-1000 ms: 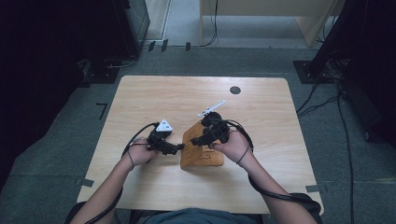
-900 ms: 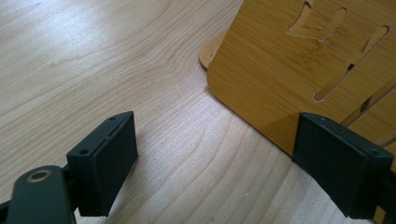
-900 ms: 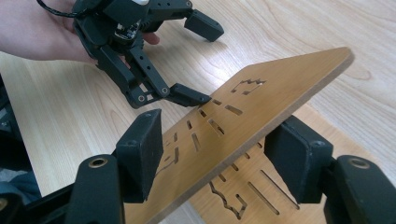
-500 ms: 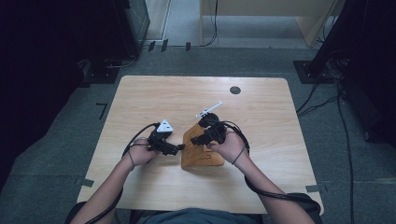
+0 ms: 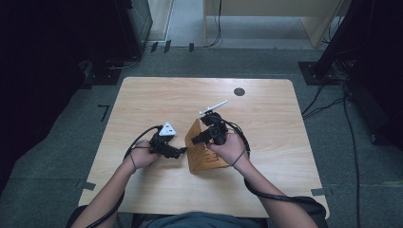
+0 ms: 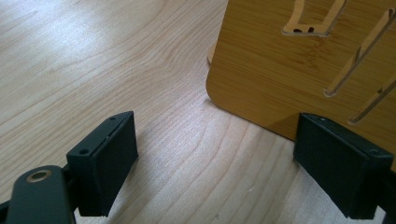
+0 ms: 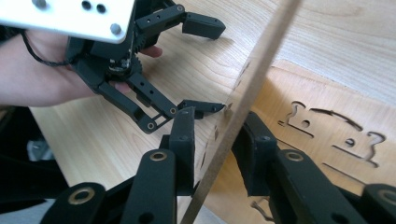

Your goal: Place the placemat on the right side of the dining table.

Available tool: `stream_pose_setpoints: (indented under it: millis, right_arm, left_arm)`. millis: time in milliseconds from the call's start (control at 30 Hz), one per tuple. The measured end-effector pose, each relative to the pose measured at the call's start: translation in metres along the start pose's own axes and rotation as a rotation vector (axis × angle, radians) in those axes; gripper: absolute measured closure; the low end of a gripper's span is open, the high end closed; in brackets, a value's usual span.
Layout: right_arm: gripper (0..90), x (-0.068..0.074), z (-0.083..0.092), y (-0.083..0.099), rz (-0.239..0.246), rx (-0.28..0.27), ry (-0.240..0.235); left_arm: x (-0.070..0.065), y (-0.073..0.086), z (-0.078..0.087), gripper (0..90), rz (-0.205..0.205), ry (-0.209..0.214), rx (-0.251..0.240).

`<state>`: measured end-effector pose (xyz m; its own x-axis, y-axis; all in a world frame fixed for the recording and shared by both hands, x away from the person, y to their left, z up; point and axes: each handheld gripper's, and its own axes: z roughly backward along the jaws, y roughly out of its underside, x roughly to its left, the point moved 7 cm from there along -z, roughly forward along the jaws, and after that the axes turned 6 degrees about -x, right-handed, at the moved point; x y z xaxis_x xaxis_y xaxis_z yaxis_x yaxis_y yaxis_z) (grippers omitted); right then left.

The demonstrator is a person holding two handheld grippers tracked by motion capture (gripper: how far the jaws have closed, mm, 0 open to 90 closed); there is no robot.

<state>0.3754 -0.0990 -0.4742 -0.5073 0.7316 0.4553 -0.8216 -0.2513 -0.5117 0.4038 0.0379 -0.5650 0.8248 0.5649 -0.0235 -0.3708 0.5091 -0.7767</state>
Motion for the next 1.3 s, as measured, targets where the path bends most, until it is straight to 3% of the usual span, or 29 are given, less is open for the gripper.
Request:
stream_pose_setpoints:
  millis: [67, 200, 267, 300, 567, 633, 967, 1067, 1300]
  right_arm:
    - [72.4, -0.001, 0.000, 0.000, -0.014, 0.000, -0.008]
    - [75.1, 0.000, 0.001, -0.003, -0.105, -0.012, -0.111]
    - [75.9, -0.001, 0.000, -0.003, -0.111, -0.009, -0.114]
    - [77.3, -0.003, 0.000, -0.003, -0.141, -0.015, -0.129]
    - [86.9, -0.012, 0.005, -0.006, -0.139, -0.038, -0.085]
    - [87.7, -0.018, 0.008, -0.007, -0.160, -0.041, -0.095]
    - [87.6, -0.030, 0.023, -0.016, -0.195, -0.106, -0.124]
    - [87.7, -0.034, 0.028, -0.019, -0.177, -0.131, -0.097]
    - [87.6, -0.050, 0.039, -0.024, -0.190, -0.175, -0.062]
  left_arm:
    - [0.000, 0.000, 0.000, 12.5, -0.003, 0.001, -0.001]
    - [0.003, 0.003, 0.004, 12.5, -0.017, 0.018, 0.003]
    - [0.004, 0.003, 0.005, 12.4, -0.010, 0.021, 0.004]
    - [0.005, 0.004, 0.007, 12.5, -0.008, 0.025, 0.006]
    - [0.010, 0.002, 0.015, 12.5, 0.060, 0.055, -0.026]
    - [0.011, 0.001, 0.016, 12.6, 0.075, 0.050, -0.039]
    - [0.009, 0.001, 0.013, 13.3, 0.072, 0.046, -0.034]
    - [0.009, 0.002, 0.012, 13.3, 0.067, 0.043, -0.024]
    - [0.009, 0.004, 0.011, 13.3, 0.067, 0.035, -0.015]
